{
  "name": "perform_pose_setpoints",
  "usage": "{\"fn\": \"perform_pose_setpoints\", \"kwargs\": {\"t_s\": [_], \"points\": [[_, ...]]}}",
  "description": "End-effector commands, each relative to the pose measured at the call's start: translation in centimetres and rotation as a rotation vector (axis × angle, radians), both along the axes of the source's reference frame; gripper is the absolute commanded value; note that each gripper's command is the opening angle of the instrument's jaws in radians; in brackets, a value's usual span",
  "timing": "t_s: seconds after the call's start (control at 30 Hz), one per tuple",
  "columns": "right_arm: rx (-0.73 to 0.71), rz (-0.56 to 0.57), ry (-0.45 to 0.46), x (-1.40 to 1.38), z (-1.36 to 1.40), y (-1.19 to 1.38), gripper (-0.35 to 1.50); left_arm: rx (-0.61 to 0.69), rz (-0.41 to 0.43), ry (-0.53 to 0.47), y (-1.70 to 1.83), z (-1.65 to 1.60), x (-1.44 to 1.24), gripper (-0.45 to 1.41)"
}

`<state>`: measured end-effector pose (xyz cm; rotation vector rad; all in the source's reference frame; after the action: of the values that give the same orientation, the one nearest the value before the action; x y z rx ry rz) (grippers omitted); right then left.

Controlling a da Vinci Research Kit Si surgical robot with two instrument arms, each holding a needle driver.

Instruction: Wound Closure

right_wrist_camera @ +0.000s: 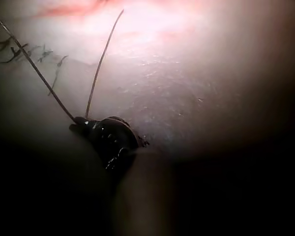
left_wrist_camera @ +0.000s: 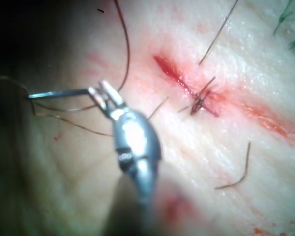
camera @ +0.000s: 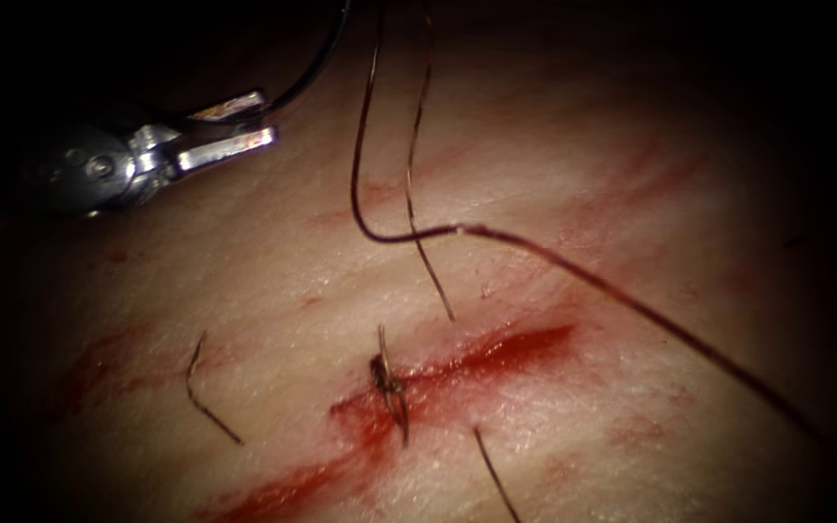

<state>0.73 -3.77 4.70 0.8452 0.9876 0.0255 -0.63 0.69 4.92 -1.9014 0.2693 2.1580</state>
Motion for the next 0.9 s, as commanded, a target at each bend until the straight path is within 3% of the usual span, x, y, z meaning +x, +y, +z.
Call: {"fn": "perform_pose_setpoints", "kwargs": {"t_s": [0.03, 0.2, 0.23, 0.27, 0.3, 0.33, 0.4, 0.63, 0.77, 0.9], "points": [[0.018, -0.015, 0.003, 0.04, -0.05, -0.19, -0.35, 0.0, 0.001, -0.001, -0.01, 0.07, -0.05, -0.45], [0.002, -0.005, -0.004, 0.0, -0.11, -0.22, -0.35, 0.0, 0.0, -0.001, -0.01, 0.06, -0.05, -0.45], [-0.026, 0.02, -0.002, 0.01, -0.08, -0.17, -0.21, 0.0, 0.0, -0.001, -0.01, 0.06, -0.05, -0.45], [-0.069, 0.075, -0.008, 0.0, -0.01, -0.11, 0.29, 0.0, 0.0, -0.001, -0.01, 0.06, -0.05, -0.45], [-0.188, 0.161, -0.015, -0.04, 0.12, 0.06, 1.33, 0.0, 0.0, -0.001, -0.01, 0.07, -0.06, -0.45], [-0.209, 0.184, -0.026, -0.05, 0.16, 0.12, 1.43, 0.0, 0.0, -0.001, -0.01, 0.06, -0.06, -0.45], [-0.276, 0.246, -0.059, -0.12, 0.29, 0.35, 1.48, 0.0, 0.0, -0.001, -0.01, 0.07, -0.06, -0.45], [-0.356, 0.281, -0.09, -0.53, 0.57, 1.27, 1.48, 0.0, 0.0, -0.001, -0.01, 0.07, -0.06, -0.45], [-0.398, 0.328, -0.044, -0.49, 0.7, 1.71, 1.36, 0.0, -0.002, 0.001, -0.01, 0.07, -0.07, -0.45], [-0.419, 0.397, -0.012, -0.31, 0.94, 1.96, 1.43, -0.001, -0.002, 0.001, -0.02, 0.07, -0.08, -0.45]]}}
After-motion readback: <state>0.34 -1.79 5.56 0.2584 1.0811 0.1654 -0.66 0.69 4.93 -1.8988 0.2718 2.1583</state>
